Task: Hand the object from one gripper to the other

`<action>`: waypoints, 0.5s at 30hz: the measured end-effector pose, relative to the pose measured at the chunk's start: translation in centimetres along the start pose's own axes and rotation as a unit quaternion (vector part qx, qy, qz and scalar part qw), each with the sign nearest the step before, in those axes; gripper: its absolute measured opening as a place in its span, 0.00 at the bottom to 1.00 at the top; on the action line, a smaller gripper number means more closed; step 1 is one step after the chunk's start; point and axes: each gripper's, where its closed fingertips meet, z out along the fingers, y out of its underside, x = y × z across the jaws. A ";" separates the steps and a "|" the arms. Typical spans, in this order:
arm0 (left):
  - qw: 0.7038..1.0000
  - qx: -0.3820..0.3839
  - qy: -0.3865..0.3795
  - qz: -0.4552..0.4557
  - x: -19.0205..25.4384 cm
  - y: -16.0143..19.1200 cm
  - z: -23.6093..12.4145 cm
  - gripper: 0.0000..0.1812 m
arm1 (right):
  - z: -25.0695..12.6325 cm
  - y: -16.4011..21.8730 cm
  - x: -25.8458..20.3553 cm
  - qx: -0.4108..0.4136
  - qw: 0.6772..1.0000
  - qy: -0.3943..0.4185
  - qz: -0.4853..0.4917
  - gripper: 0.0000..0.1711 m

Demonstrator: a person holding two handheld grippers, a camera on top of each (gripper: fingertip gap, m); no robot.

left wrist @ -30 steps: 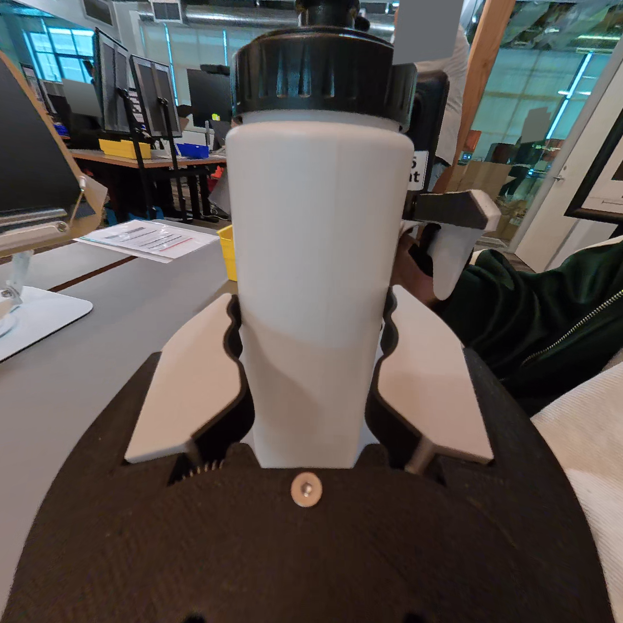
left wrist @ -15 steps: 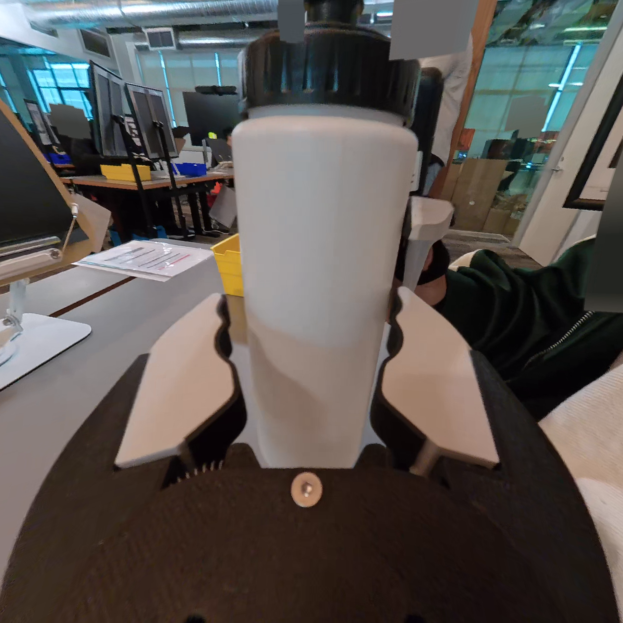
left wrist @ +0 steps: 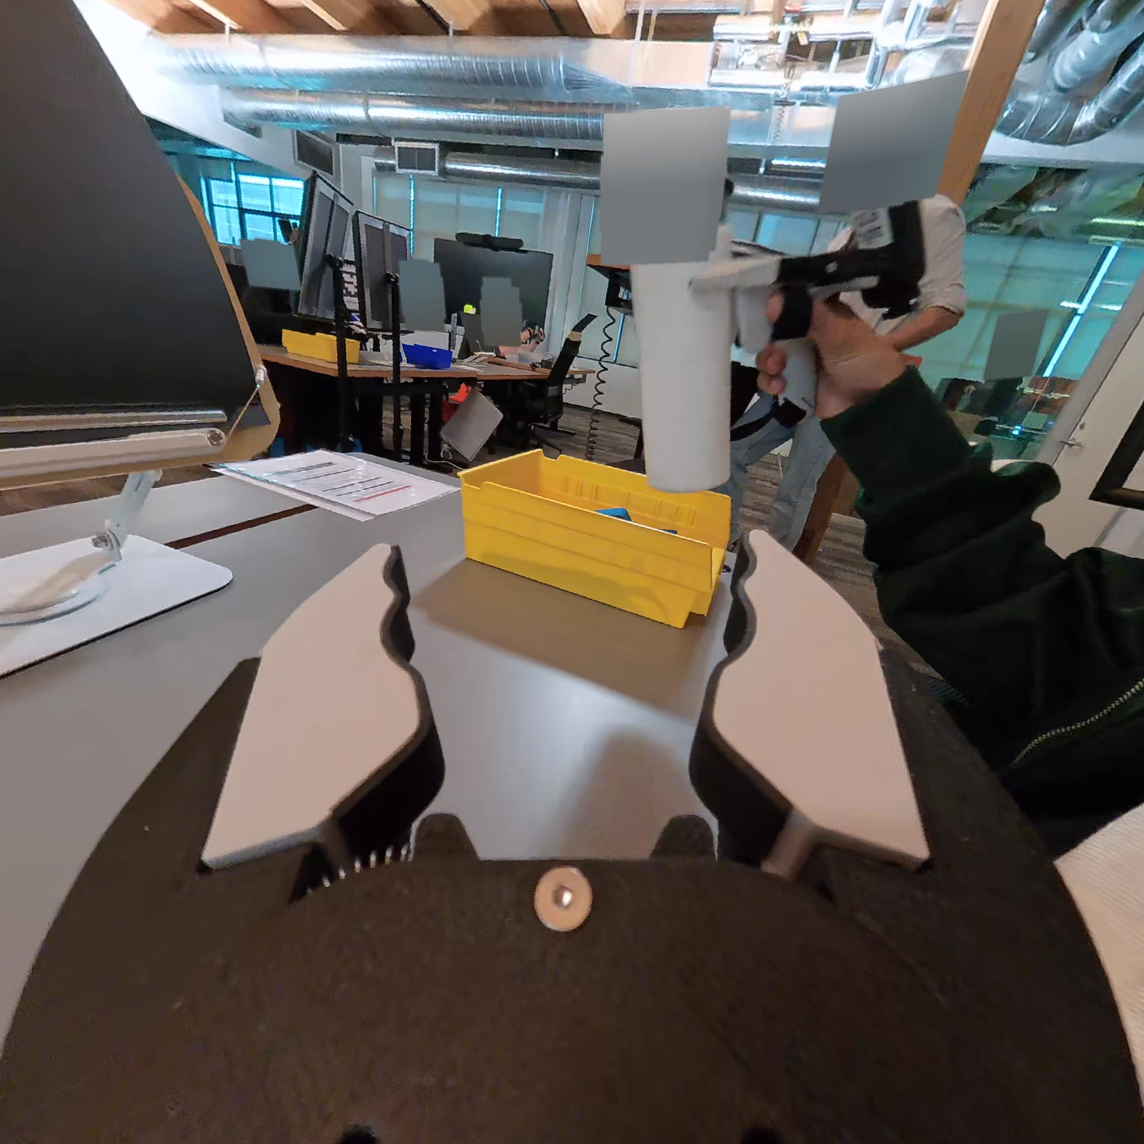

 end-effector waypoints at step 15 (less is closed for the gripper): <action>0.999 -0.024 -0.018 -0.014 -0.4 2.0 -1.0 0.53 | 5.1 19.0 12.2 -0.306 0.932 0.111 0.157 0.45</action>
